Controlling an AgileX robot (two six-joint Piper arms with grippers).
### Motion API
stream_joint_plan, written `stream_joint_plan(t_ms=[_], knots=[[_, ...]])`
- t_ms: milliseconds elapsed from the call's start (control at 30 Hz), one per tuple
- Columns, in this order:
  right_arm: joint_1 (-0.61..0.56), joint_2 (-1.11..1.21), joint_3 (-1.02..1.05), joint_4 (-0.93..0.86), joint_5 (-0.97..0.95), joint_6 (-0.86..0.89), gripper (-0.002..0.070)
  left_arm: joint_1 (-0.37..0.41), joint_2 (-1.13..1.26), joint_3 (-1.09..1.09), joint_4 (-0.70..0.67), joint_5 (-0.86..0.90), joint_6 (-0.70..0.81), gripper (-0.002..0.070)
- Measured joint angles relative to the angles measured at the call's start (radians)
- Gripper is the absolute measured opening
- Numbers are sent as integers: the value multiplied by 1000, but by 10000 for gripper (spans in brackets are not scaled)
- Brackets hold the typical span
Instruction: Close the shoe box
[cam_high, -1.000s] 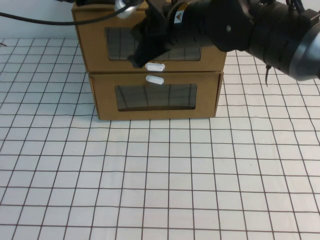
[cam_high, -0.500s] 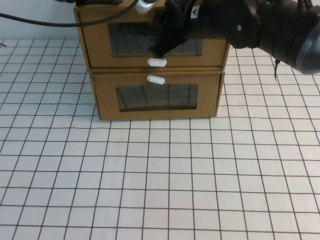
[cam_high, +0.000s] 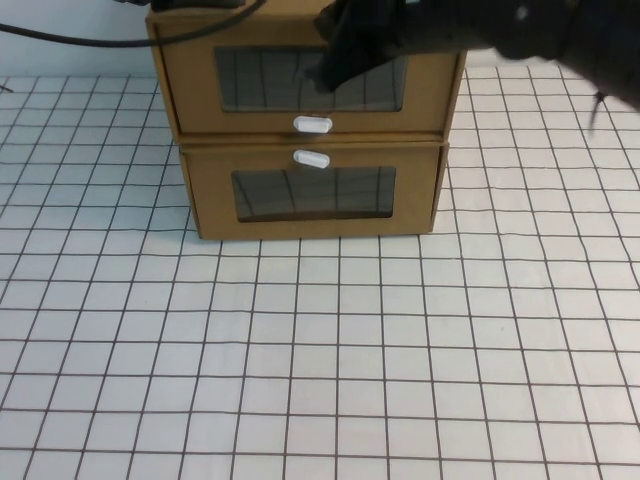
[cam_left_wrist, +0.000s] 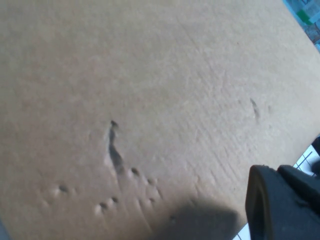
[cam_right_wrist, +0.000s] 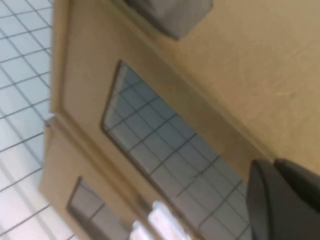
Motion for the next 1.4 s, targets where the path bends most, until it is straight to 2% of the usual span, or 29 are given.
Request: stream_joint_plan(t_ms=[233, 400, 533, 700, 1033, 1233, 1400], knots=[[-2, -170, 0, 30, 215, -49, -14, 29, -26, 0, 6, 2, 29, -5], [-23, -264, 0, 38, 295, -39, -13, 55, -132, 0, 27, 4, 37, -5], [-71, -329, 0, 38, 396, 4, -13, 57, -244, 5, 131, 7, 37, -5], [-133, -413, 45, 40, 494, 14, -13, 59, -420, 111, 224, 13, 43, -5], [-210, -780, 442, 54, 297, 76, -13, 59, -821, 617, 297, 6, 98, -5], [-211, -1048, 726, 140, 124, 114, -14, 59, -1104, 992, 309, -141, 101, -5], [-211, -1254, 937, 167, 51, 118, -13, 59, -1358, 1256, 349, -288, 87, -5]])
